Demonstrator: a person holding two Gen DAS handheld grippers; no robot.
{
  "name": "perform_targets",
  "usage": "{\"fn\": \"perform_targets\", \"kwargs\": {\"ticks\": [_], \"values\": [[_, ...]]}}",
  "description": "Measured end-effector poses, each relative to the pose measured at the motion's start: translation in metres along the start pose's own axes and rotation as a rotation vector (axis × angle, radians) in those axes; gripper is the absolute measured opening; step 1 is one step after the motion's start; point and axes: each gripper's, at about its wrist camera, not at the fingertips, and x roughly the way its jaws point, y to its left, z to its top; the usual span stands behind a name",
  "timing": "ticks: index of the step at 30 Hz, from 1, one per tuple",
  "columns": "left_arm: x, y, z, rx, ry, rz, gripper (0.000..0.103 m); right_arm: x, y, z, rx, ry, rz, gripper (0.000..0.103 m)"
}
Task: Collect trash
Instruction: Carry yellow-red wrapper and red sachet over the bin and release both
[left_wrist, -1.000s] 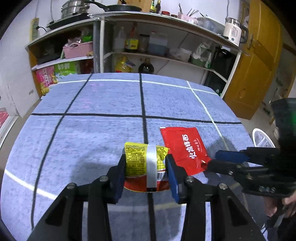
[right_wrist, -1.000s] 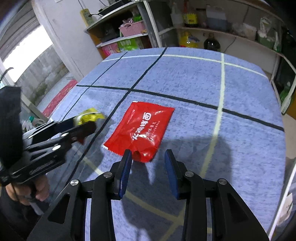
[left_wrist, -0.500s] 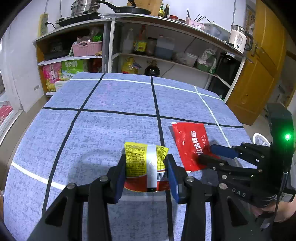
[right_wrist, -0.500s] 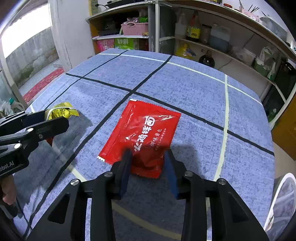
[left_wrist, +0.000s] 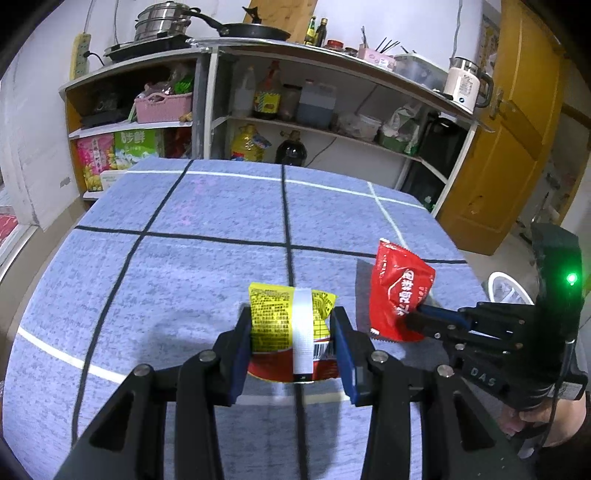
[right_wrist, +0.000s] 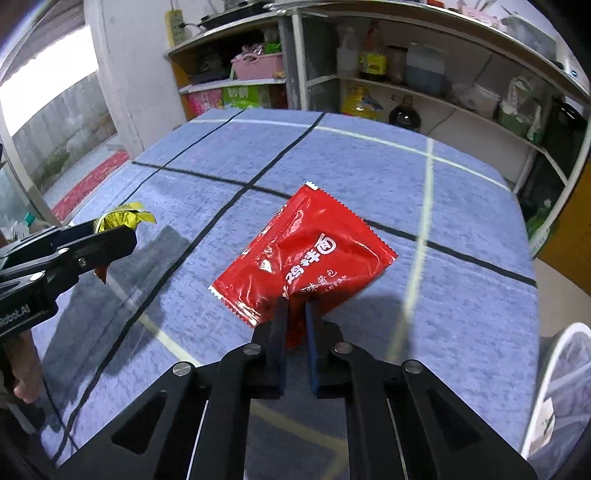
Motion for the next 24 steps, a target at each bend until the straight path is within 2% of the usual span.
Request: {"fn": "perform_targets", "kwargs": {"ticks": [9, 24], "values": [[0.005, -0.061, 0.003, 0.059, -0.007, -0.096, 0.043, -0.063, -0.055, -0.024, 0.095, -0.072, -0.057, 0.008], [0.027, -0.206, -0.006, 0.22, 0.04, -0.275, 0.043, -0.142, -0.163, -0.089, 0.281, -0.122, -0.196, 0.008]]}}
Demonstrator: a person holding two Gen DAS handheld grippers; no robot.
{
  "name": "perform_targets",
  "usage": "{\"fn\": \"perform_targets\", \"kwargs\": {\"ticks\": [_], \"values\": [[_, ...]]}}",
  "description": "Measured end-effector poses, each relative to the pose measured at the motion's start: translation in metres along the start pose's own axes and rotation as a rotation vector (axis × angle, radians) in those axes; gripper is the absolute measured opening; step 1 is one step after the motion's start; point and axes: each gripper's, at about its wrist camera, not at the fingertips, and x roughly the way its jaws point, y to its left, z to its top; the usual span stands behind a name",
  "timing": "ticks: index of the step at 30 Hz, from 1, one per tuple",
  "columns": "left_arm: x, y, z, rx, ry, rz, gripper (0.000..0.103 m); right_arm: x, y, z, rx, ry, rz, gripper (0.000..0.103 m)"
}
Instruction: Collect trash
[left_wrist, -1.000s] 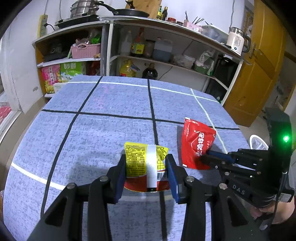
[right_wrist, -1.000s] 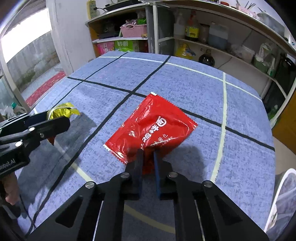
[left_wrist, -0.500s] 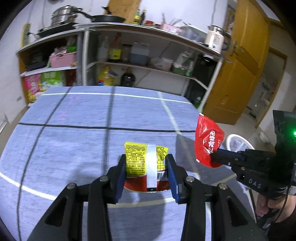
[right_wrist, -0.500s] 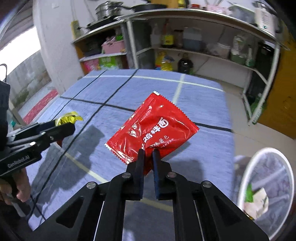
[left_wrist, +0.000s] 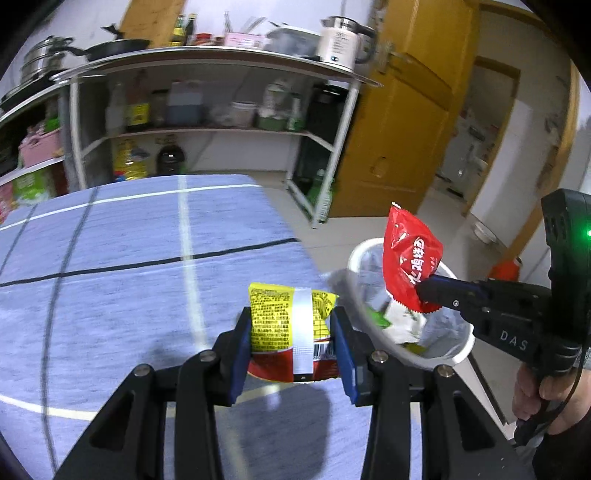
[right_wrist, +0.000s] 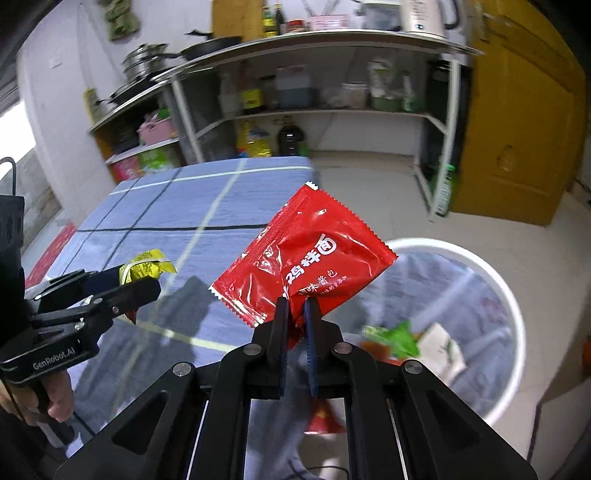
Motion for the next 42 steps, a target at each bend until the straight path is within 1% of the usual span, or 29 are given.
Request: {"fn": "perform_targets", "kwargs": {"ticks": [5, 9, 14, 18, 23, 28, 30, 33, 38, 42], "values": [[0.024, -0.034, 0.006, 0.021, 0.019, -0.037, 0.043, -0.009, -0.04, -0.01, 0.057, 0.003, -0.048, 0.008], [0.042, -0.056, 0.01, 0.023, 0.027, -0.064, 0.043, -0.008, -0.07, -0.019, 0.103, 0.029, -0.074, 0.008], [0.07, -0.081, 0.013, 0.041, 0.059, -0.088, 0.043, 0.0, -0.099, -0.031, 0.157, 0.074, -0.093, 0.008], [0.089, -0.092, 0.011, 0.051, 0.091, -0.101, 0.043, 0.006, -0.113, -0.038, 0.183, 0.102, -0.099, 0.008], [0.108, -0.106, 0.013, 0.07, 0.123, -0.113, 0.044, 0.011, -0.125, -0.046, 0.209, 0.133, -0.102, 0.009], [0.12, -0.117, 0.012, 0.071, 0.153, -0.128, 0.046, 0.01, -0.136, -0.052, 0.232, 0.135, -0.116, 0.01], [0.122, -0.119, 0.011, 0.071, 0.161, -0.134, 0.049, 0.008, -0.136, -0.051, 0.233, 0.128, -0.121, 0.016], [0.119, -0.119, 0.01, 0.066, 0.159, -0.138, 0.054, 0.003, -0.136, -0.05, 0.237, 0.111, -0.126, 0.022], [0.109, -0.112, 0.012, 0.043, 0.142, -0.147, 0.056, -0.003, -0.132, -0.045, 0.237, 0.088, -0.127, 0.023], [0.094, -0.109, 0.01, 0.052, 0.118, -0.146, 0.056, -0.013, -0.122, -0.04, 0.219, 0.049, -0.135, 0.023]]}}
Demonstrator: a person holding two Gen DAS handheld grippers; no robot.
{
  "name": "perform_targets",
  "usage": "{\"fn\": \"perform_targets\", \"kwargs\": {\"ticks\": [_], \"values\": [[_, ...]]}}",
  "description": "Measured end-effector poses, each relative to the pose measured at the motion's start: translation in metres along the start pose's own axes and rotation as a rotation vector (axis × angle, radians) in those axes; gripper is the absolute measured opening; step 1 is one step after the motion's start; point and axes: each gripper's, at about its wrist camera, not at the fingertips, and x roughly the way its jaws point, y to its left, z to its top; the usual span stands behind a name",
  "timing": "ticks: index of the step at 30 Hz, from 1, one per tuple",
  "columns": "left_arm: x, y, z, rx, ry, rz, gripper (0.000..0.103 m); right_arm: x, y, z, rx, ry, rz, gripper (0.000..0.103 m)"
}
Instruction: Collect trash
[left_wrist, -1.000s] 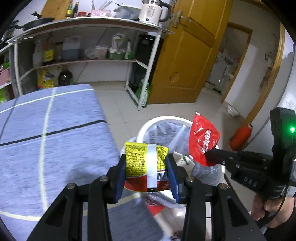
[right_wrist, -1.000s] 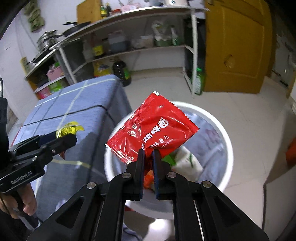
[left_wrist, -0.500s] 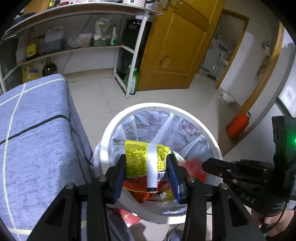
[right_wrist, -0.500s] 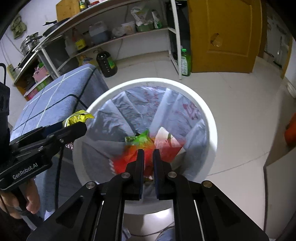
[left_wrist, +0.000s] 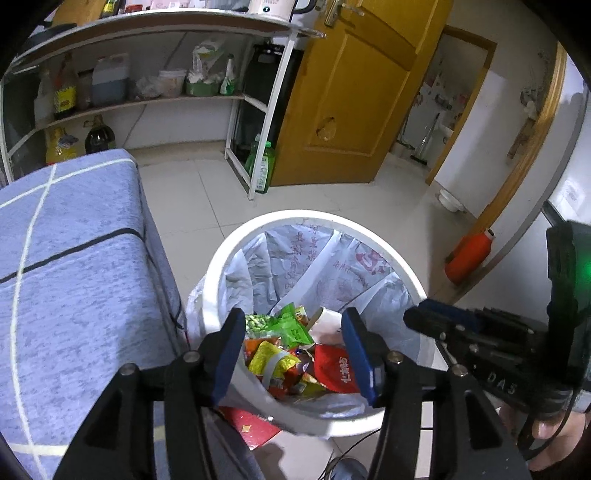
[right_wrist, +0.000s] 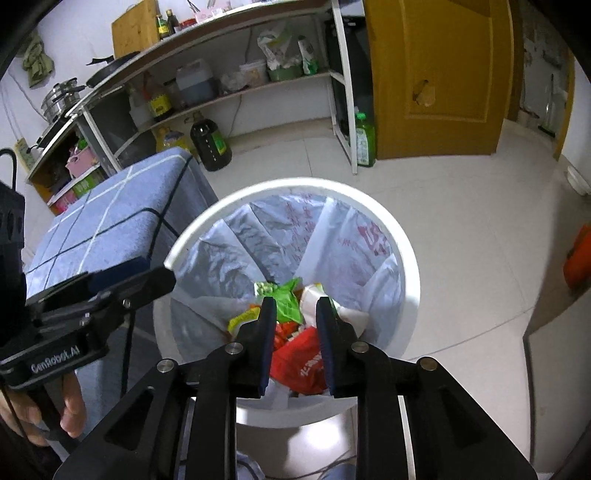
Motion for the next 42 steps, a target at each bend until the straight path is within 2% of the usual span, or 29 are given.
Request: {"fn": "perform_targets", "kwargs": {"ticks": [8, 14, 23, 31, 35, 37, 39, 42], "values": [[-0.046, 0.013, -0.012, 0.006, -0.057, 0.017, 0.057, -0.025, 0.028, 0.0, -0.041, -0.085, -0.009, 0.023], [-0.082, 0.023, -0.015, -0.01, -0.123, 0.054, 0.057, -0.043, 0.055, -0.013, -0.087, -0.132, 0.006, 0.023], [-0.114, 0.025, -0.049, -0.011, -0.155, 0.092, 0.057, -0.079, 0.072, -0.055, -0.116, -0.19, 0.013, 0.024], [-0.138, 0.022, -0.09, -0.018, -0.172, 0.12, 0.057, -0.108, 0.074, -0.099, -0.127, -0.249, -0.028, 0.025], [-0.146, 0.018, -0.107, -0.014, -0.177, 0.141, 0.059, -0.117, 0.076, -0.114, -0.147, -0.272, -0.066, 0.028], [-0.148, 0.016, -0.113, -0.012, -0.177, 0.15, 0.059, -0.12, 0.076, -0.12, -0.142, -0.274, -0.068, 0.031], [-0.15, 0.015, -0.119, -0.014, -0.175, 0.15, 0.059, -0.123, 0.076, -0.124, -0.137, -0.275, -0.065, 0.039], [-0.151, 0.012, -0.123, -0.004, -0.176, 0.155, 0.059, -0.126, 0.076, -0.129, -0.135, -0.281, -0.067, 0.041]]}}
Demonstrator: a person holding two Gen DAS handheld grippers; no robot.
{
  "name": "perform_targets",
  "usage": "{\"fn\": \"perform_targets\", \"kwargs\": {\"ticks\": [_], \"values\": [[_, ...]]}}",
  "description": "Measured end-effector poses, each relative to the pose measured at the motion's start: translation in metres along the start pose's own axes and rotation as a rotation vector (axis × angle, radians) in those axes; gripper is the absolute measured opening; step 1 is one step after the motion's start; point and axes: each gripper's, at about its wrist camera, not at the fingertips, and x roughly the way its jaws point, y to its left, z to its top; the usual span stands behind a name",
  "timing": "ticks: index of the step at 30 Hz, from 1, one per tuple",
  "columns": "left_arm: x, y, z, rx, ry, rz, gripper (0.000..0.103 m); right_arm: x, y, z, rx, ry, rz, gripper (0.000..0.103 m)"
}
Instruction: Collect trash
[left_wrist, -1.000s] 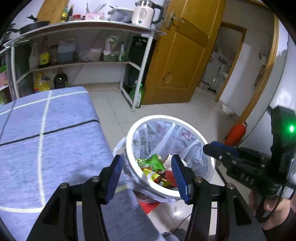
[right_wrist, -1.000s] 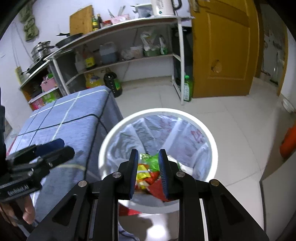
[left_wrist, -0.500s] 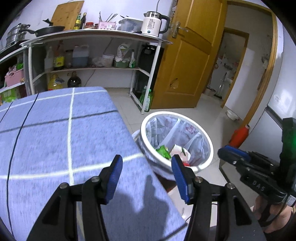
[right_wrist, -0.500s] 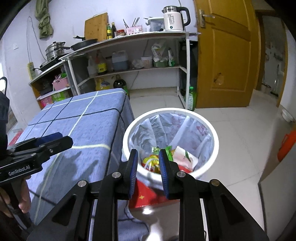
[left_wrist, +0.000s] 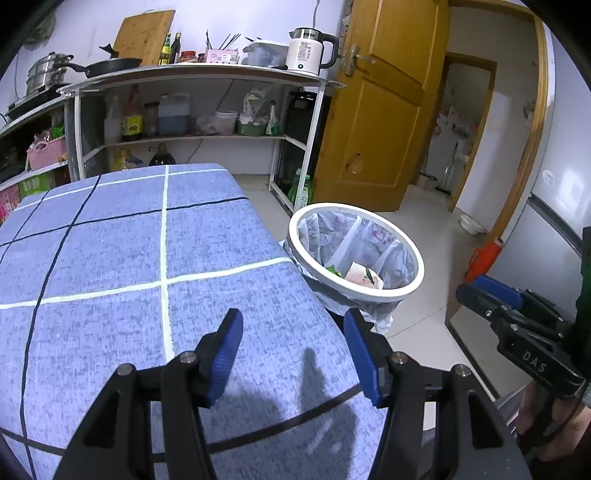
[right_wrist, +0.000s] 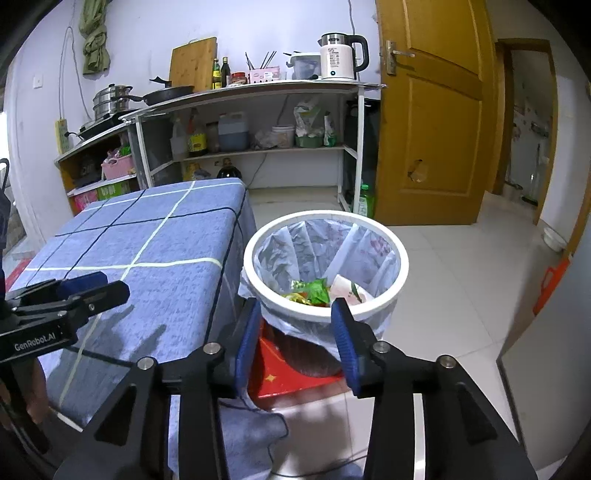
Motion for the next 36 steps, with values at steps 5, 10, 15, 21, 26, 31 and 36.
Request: {"fn": "perform_targets", "kwargs": {"ticks": [5, 10, 15, 21, 26, 31, 36], "values": [[-0.0028, -0.0006, -0.0018, -0.002, -0.013, 0.016, 0.059, -0.0022, -0.0007, -0.0018, -0.002, -0.006, -0.001, 0.041], [-0.003, -0.0006, -0.0045, -0.001, -0.015, 0.025, 0.059, -0.0015, -0.0008, -0.0019, -0.003, 0.003, 0.0, 0.041], [-0.005, -0.0029, -0.0045, 0.005, -0.023, 0.028, 0.059, -0.0015, -0.0008, -0.0013, -0.005, 0.004, -0.001, 0.041], [-0.0065, -0.0045, -0.0044, 0.013, -0.032, 0.04, 0.059, -0.0002, -0.0011, -0.0007, -0.009, 0.006, -0.001, 0.041], [-0.0075, -0.0061, -0.0038, 0.022, -0.04, 0.041, 0.059, 0.0019, -0.0009, -0.0006, -0.013, 0.008, 0.0, 0.041], [-0.0079, -0.0073, -0.0034, 0.03, -0.041, 0.041, 0.059, 0.0025, 0.0002, -0.0009, -0.015, 0.008, 0.0, 0.041], [-0.0077, -0.0076, -0.0042, 0.029, -0.041, 0.036, 0.059, 0.0025, 0.0001, -0.0009, -0.015, 0.009, 0.0, 0.041]]}}
